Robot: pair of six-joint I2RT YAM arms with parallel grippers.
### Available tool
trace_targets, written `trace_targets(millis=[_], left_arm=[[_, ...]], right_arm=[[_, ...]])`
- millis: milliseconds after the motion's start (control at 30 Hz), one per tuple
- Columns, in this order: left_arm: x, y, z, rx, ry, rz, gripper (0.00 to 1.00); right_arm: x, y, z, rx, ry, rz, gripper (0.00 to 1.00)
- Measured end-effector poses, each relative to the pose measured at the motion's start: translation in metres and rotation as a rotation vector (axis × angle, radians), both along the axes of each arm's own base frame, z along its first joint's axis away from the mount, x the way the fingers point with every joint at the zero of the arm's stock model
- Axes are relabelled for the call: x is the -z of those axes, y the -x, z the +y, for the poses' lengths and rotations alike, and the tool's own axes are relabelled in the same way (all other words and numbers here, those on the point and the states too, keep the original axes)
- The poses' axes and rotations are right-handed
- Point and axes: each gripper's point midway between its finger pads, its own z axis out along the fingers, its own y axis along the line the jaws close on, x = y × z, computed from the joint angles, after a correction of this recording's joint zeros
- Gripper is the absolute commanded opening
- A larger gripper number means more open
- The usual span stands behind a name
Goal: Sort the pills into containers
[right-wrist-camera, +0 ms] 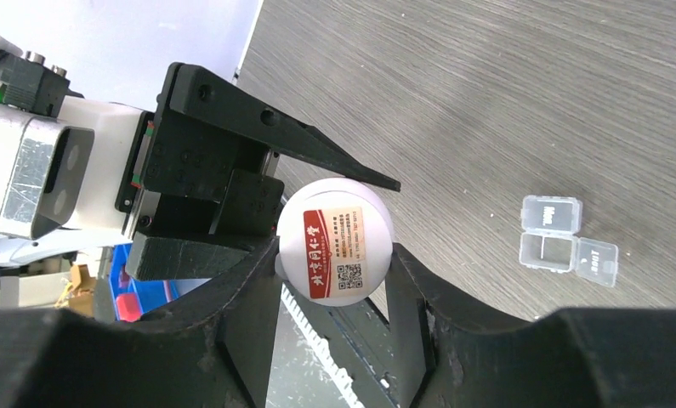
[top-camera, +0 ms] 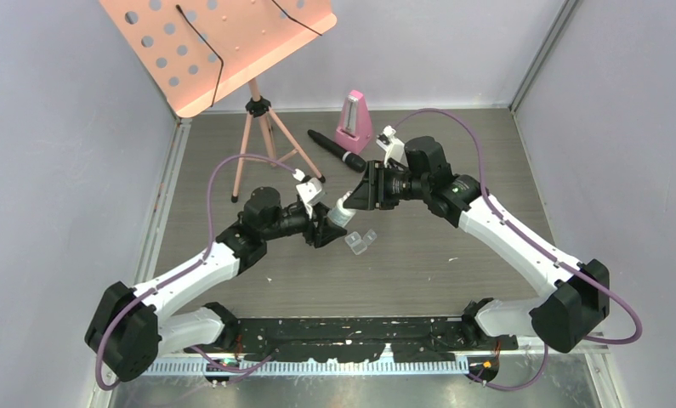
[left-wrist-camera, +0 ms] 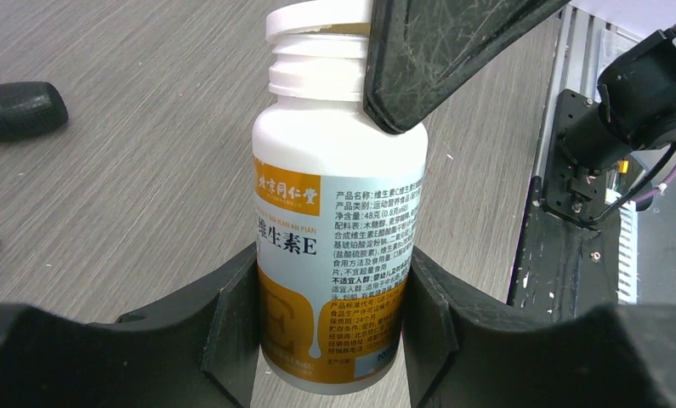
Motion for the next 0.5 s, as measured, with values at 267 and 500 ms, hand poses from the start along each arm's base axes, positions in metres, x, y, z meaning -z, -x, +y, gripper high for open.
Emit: trace_targets(millis=[267,500], left_arm=[[-0.006,0.0,0.008,-0.043,0.037,-0.058,0.0],[-0.014,0.003,0.013,-0.052,0.058,-0.102,0.0]], right_arm=[[-0.004,0.0,0.006,0.011,-0.097,0.051,0.53],[-0.02,0.004,0.01,-0.004,-0.198,0.066,0.71]])
